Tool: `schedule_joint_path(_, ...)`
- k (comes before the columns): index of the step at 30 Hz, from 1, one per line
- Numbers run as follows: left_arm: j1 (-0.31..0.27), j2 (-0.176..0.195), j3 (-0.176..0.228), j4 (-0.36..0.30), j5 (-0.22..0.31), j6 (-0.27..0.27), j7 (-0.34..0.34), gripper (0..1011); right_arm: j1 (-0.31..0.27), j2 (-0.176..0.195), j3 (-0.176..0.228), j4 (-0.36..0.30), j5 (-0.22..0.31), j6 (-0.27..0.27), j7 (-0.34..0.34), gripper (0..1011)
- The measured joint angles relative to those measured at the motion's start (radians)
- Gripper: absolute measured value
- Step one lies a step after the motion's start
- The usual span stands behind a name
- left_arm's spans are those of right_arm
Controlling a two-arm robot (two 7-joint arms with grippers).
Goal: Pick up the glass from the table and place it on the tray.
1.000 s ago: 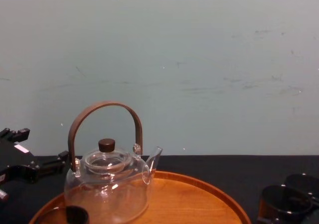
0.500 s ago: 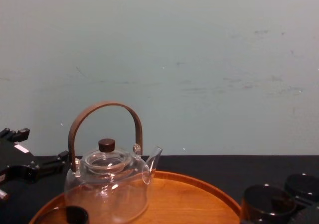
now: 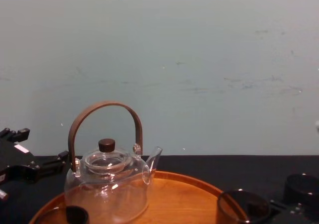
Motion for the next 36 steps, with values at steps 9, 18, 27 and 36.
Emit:
schedule_joint_path(9,0.000,0.000,0.000,0.000,0.000,0.000,0.000,1001,0.014,-0.014,-0.034,0.000,-0.025,0.001,0.002,907)
schedule_joint_path(18,0.000,0.000,0.000,0.000,0.000,0.000,0.000,1001,0.023,-0.025,-0.050,0.006,-0.035,0.002,0.008,907)
schedule_joint_path(27,0.000,0.000,0.000,0.000,0.000,0.000,0.000,1001,0.034,-0.037,-0.061,0.026,-0.040,-0.004,0.012,906)
schedule_joint_path(36,0.000,0.000,0.000,0.000,0.000,0.000,0.000,1001,0.045,-0.047,-0.069,0.050,-0.044,-0.011,0.013,906)
